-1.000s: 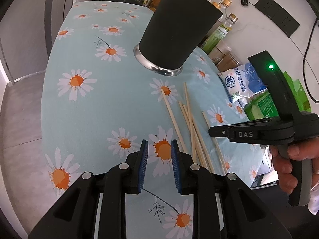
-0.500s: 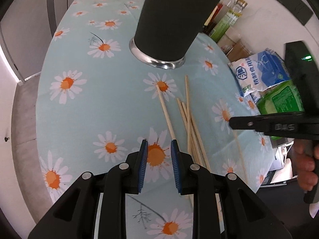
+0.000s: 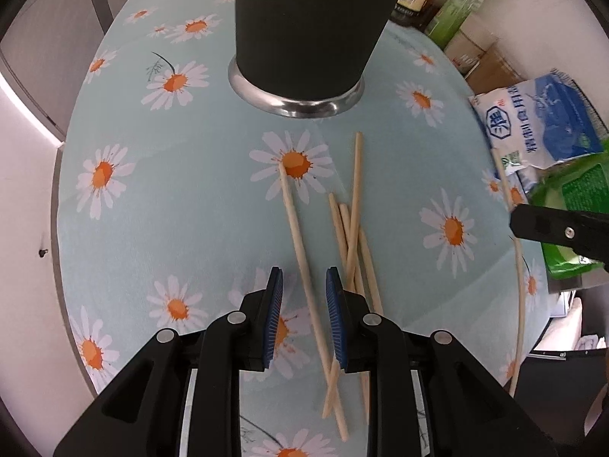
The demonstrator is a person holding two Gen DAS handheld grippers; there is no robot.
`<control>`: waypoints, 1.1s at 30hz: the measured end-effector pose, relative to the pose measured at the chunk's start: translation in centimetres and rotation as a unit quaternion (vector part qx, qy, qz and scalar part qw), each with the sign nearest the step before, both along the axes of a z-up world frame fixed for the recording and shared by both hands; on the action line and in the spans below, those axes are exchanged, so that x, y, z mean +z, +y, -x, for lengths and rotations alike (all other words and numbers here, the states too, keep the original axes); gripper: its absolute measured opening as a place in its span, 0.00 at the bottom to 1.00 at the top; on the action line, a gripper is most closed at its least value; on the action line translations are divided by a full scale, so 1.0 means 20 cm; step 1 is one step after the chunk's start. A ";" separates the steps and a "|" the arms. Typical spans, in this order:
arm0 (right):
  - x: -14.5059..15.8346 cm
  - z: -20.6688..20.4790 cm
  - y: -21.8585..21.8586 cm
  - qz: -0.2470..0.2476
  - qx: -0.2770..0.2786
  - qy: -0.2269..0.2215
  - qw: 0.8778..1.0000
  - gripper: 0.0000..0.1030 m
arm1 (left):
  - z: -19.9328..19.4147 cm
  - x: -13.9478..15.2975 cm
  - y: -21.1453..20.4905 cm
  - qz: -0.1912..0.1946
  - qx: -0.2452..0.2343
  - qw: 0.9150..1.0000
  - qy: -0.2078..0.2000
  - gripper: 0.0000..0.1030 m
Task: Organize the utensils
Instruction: 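Grasp one wooden chopstick with the right gripper while the left gripper grasps another, then lift both chopsticks over the black holder and open both grippers to drop them in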
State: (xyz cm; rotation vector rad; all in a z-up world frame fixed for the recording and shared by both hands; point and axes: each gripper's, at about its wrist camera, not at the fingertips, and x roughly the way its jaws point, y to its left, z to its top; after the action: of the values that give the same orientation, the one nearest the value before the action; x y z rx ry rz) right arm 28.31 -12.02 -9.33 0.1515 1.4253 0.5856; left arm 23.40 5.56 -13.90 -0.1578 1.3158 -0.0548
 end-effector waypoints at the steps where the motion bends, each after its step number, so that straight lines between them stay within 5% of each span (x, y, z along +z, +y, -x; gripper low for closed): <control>1: 0.00 0.00 -0.02 -0.004 0.001 0.001 1.000 0.05 | -0.01 0.00 -0.01 -0.009 0.001 1.000 0.004 0.21; 4: 0.02 -0.02 -0.07 -0.016 0.005 0.002 1.000 0.05 | -0.04 -0.01 -0.03 -0.026 0.003 1.000 0.016 0.21; 6: 0.02 -0.03 -0.07 -0.022 0.006 0.002 1.000 0.05 | -0.06 -0.01 -0.04 -0.037 0.006 0.999 0.021 0.05; 8: 0.02 -0.04 -0.07 -0.029 0.011 0.003 1.000 0.05 | -0.07 -0.02 -0.06 -0.044 0.010 0.999 0.025 0.04; 17: 0.03 -0.08 -0.04 -0.045 0.042 0.010 0.998 0.05 | -0.10 0.01 -0.07 -0.053 0.037 0.998 0.024 0.03; 33: 0.09 -0.05 0.17 -0.039 0.038 -0.020 0.998 0.05 | 0.06 0.24 0.05 -0.031 0.037 0.997 -0.053 0.03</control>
State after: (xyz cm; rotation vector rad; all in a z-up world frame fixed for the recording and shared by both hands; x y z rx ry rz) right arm 29.25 -8.69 -7.56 0.1461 1.3754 0.7039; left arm 22.17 6.47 -9.02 -0.1492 1.2043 0.0393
